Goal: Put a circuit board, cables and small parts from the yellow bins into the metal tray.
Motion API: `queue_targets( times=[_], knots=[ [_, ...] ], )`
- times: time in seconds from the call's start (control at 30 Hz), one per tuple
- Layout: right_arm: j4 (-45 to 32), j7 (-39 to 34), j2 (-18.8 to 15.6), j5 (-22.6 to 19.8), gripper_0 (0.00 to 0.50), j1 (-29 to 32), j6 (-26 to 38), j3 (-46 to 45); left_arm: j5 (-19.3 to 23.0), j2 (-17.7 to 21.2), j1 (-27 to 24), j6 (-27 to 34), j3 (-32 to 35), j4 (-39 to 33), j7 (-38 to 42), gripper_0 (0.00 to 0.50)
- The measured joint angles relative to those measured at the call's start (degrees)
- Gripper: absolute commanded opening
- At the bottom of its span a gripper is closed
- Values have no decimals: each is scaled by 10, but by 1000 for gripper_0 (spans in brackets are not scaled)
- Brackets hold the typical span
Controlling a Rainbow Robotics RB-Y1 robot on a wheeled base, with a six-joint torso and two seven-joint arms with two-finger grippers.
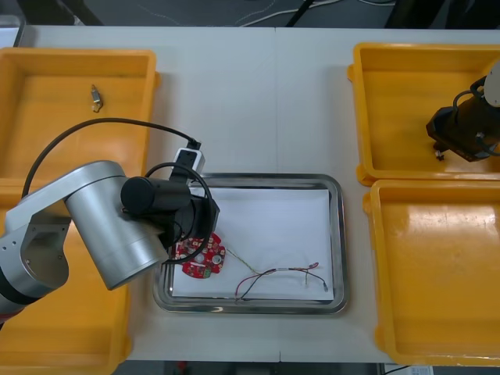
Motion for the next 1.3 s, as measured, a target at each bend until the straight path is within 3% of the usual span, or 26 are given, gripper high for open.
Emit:
queue_targets(
  times=[0.53,0.77,1.1,1.2,1.23,1.3],
  knots=[
    [1,11,0,5,0,-58,59,2,-15,-16,0,0,-14,18,-1,0],
    [-10,12,2,-6,0,-65,66,50,-28,-26,0,-1,-14,40,-1,0],
    [-37,46,32,-18,9,-65,102,63,-38,-29,0,-4,-14,44,-1,0],
    [-43,46,36,-19,80,-65,103,63,-44,-29,0,-7,-14,44,-1,0],
    [-43,46,36,-19,140,-65,103,63,-45,-29,0,-9,-14,45,-1,0],
    [-43,46,36,-19,359,-65,103,63,-48,-30,0,-13,-14,47,-1,0]
  ],
)
